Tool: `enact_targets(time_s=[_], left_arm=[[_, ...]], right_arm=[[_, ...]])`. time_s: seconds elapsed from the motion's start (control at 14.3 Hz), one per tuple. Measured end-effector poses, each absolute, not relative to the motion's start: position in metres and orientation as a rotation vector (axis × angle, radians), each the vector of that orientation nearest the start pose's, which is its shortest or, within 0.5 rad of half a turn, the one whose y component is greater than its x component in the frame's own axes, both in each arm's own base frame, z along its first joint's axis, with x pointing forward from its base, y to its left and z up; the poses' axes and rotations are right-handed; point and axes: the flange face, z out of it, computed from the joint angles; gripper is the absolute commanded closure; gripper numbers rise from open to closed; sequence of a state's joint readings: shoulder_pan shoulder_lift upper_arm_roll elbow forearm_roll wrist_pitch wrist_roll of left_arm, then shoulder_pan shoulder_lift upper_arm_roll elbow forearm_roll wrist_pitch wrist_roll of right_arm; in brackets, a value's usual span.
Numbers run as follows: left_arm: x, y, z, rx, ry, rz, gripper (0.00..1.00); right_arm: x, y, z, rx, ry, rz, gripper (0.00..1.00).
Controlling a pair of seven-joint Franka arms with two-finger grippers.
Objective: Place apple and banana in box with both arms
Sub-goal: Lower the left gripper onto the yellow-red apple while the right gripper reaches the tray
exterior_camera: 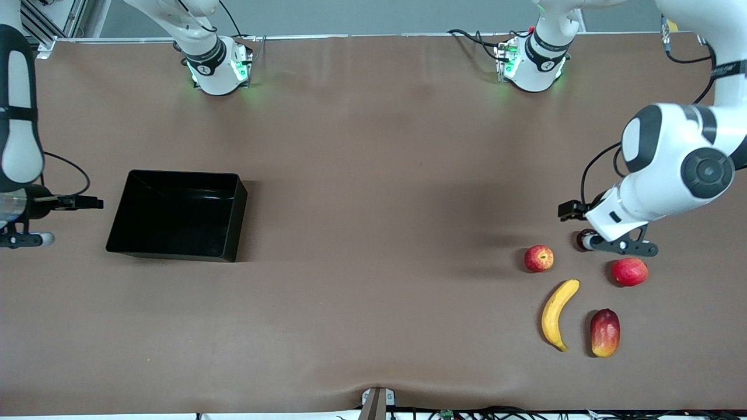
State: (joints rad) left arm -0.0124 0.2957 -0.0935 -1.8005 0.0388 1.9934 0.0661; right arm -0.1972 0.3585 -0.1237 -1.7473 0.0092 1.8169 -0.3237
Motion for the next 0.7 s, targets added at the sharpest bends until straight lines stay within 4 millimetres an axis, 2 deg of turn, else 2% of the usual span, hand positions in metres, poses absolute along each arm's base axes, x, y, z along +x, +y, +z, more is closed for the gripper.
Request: enact_targets(time_s=[0.35, 0.42, 0.56, 0.7], left_arm=[[0.633, -0.061, 0.327, -3.124, 0.329, 0.115, 0.00], [0.635, -0.062, 0.317, -3.126, 0.330, 0.116, 0.00], [0.638, -0.063, 0.298, -3.130, 0.336, 0.119, 0.00], [0.639, -0.069, 0.286, -3.130, 0.352, 0.118, 0.00]], right_arm=[[0.561, -0.175, 0.272, -3.045, -0.051, 0.323, 0.00], [0.558, -0.175, 0.260, -3.038, -0.082, 0.319, 0.10], [0.552, -0.183, 0.241, -3.006, -0.091, 0.327, 0.61], [0.547, -0.191, 0.229, -2.977, -0.073, 0.340, 0.99]])
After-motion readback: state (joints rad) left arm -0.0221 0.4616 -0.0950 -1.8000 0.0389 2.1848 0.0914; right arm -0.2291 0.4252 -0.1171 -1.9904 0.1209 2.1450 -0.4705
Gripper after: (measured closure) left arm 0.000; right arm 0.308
